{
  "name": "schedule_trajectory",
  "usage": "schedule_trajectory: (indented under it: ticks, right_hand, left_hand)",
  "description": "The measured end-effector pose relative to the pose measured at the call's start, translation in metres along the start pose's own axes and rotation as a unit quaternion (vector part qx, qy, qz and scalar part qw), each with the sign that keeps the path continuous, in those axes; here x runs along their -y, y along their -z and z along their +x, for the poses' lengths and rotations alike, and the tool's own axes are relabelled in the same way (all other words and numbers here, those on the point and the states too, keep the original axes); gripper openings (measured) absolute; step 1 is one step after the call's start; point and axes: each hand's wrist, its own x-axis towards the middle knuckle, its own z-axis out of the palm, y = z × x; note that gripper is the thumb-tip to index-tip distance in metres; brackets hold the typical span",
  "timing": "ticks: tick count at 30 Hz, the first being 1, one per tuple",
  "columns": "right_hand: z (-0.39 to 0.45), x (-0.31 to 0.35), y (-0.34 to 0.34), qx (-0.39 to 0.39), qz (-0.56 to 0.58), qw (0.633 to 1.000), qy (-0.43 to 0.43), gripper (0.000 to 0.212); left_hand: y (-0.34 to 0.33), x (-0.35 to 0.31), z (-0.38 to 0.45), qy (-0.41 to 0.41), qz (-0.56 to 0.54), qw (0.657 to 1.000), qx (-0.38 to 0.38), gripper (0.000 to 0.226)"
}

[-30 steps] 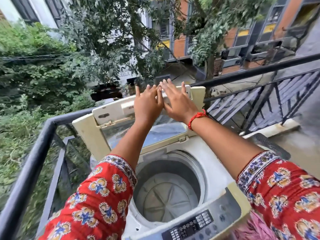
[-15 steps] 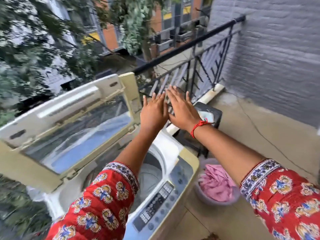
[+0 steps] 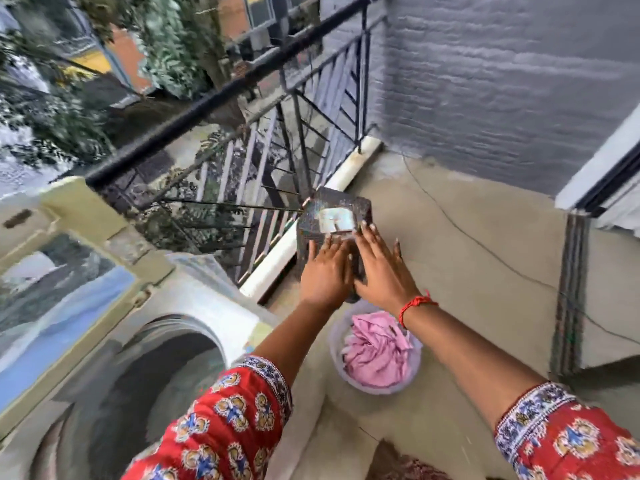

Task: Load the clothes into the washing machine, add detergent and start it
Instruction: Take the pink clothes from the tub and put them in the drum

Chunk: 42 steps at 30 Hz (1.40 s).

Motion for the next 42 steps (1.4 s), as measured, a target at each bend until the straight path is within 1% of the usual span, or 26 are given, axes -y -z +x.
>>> schedule_trajectory:
  ticks: [4, 8, 12, 14, 16, 19, 23, 25, 27, 30, 34, 37, 41, 42]
  right_hand:
    - [-0.019, -0.062, -0.029, 0.062, 0.003, 0.997, -0.044, 0.098]
    - [-0.040, -0.109, -0.056, 0.121, 0.008, 0.989, -0.082, 0.102]
    - [-0.057, -0.144, -0.090, 0.167, -0.002, 0.980, -0.107, 0.107]
    - [-0.063, -0.155, -0.108, 0.205, 0.000, 0.971, -0.125, 0.109]
    - [-0.068, -0.163, -0.124, 0.226, 0.001, 0.965, -0.131, 0.110]
    - [-0.069, -0.174, -0.152, 0.242, 0.014, 0.960, -0.141, 0.112]
    - [-0.066, -0.192, -0.194, 0.261, 0.009, 0.954, -0.149, 0.117]
    - [-0.064, -0.202, -0.217, 0.267, 0.010, 0.951, -0.156, 0.119]
    - [-0.063, -0.214, -0.246, 0.270, 0.010, 0.949, -0.165, 0.121]
    - [-0.064, -0.228, -0.290, 0.285, 0.001, 0.942, -0.175, 0.123]
    - [-0.079, -0.240, -0.368, 0.347, -0.008, 0.919, -0.186, 0.133]
    - [-0.094, -0.244, -0.422, 0.368, 0.006, 0.909, -0.195, 0.140]
    - [-0.106, -0.243, -0.479, 0.392, 0.033, 0.896, -0.208, 0.147]
    - [-0.111, -0.247, -0.512, 0.392, 0.041, 0.894, -0.213, 0.150]
  left_hand:
    - [-0.064, -0.024, 0.004, -0.005, 0.013, 0.996, 0.088, 0.054]
    - [-0.112, -0.039, -0.008, -0.018, 0.047, 0.986, 0.157, 0.058]
    - [-0.147, -0.039, -0.016, -0.023, 0.109, 0.967, 0.230, 0.066]
    - [-0.167, -0.033, -0.019, -0.036, 0.133, 0.952, 0.275, 0.074]
    - [-0.183, -0.028, -0.020, -0.041, 0.167, 0.937, 0.306, 0.082]
    - [-0.216, -0.022, -0.019, -0.049, 0.186, 0.924, 0.330, 0.091]
    - [-0.269, -0.011, -0.017, -0.026, 0.169, 0.922, 0.348, 0.113]
    - [-0.296, -0.006, -0.017, -0.021, 0.159, 0.916, 0.367, 0.116]
    - [-0.327, 0.001, -0.017, -0.014, 0.153, 0.916, 0.370, 0.117]
    - [-0.371, 0.016, -0.021, 0.025, 0.136, 0.917, 0.374, 0.125]
    - [-0.437, 0.041, -0.041, 0.065, 0.137, 0.898, 0.414, 0.133]
    - [-0.484, 0.060, -0.060, 0.083, 0.126, 0.882, 0.446, 0.145]
    - [-0.538, 0.082, -0.089, 0.048, 0.151, 0.867, 0.473, 0.154]
    - [-0.564, 0.092, -0.100, 0.051, 0.151, 0.863, 0.480, 0.155]
